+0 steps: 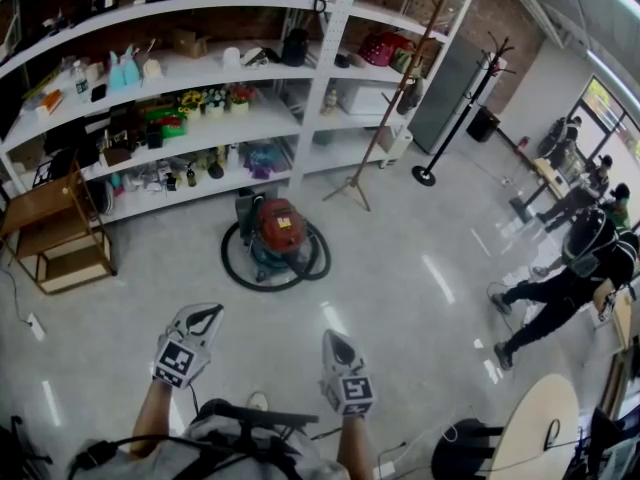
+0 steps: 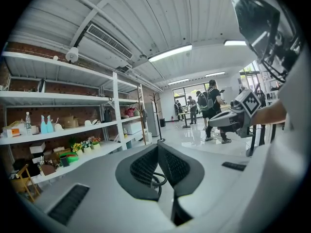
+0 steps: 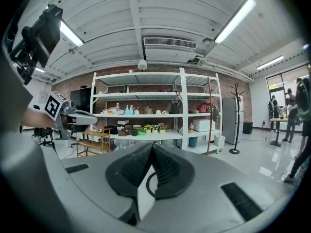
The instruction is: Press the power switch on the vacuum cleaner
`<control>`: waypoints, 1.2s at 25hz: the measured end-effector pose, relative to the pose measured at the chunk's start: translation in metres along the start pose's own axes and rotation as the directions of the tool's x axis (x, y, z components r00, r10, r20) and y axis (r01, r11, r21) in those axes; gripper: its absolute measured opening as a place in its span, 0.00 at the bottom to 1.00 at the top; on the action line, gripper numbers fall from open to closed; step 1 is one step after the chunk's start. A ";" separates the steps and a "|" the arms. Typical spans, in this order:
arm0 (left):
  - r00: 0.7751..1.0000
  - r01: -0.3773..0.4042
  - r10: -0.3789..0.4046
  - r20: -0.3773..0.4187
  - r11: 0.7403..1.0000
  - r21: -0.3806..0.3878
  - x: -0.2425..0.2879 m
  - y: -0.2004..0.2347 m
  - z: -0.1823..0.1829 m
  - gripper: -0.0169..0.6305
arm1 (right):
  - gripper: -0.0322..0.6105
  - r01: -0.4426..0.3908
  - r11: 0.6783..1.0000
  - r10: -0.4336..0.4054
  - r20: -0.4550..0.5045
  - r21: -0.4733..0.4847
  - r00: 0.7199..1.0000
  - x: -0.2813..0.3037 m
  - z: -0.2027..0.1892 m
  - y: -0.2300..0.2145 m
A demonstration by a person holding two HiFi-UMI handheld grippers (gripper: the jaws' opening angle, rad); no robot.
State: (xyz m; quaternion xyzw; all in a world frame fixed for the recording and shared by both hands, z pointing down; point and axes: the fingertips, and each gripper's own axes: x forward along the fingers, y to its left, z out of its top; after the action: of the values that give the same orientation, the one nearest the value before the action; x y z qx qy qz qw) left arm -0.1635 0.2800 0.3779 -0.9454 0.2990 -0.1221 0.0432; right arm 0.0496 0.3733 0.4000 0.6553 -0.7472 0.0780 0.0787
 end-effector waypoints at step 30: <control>1.000 0.026 -0.026 -0.003 1.000 -0.009 0.115 0.095 0.008 0.04 | 0.07 0.001 0.999 -0.001 0.001 0.041 1.000 0.131 0.020 -0.055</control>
State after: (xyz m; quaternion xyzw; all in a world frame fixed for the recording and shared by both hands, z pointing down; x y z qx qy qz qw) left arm -0.1233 0.1367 0.3789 -0.9493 0.2872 -0.1226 0.0369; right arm 0.0866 0.2351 0.4102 0.6571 -0.7452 0.0928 0.0650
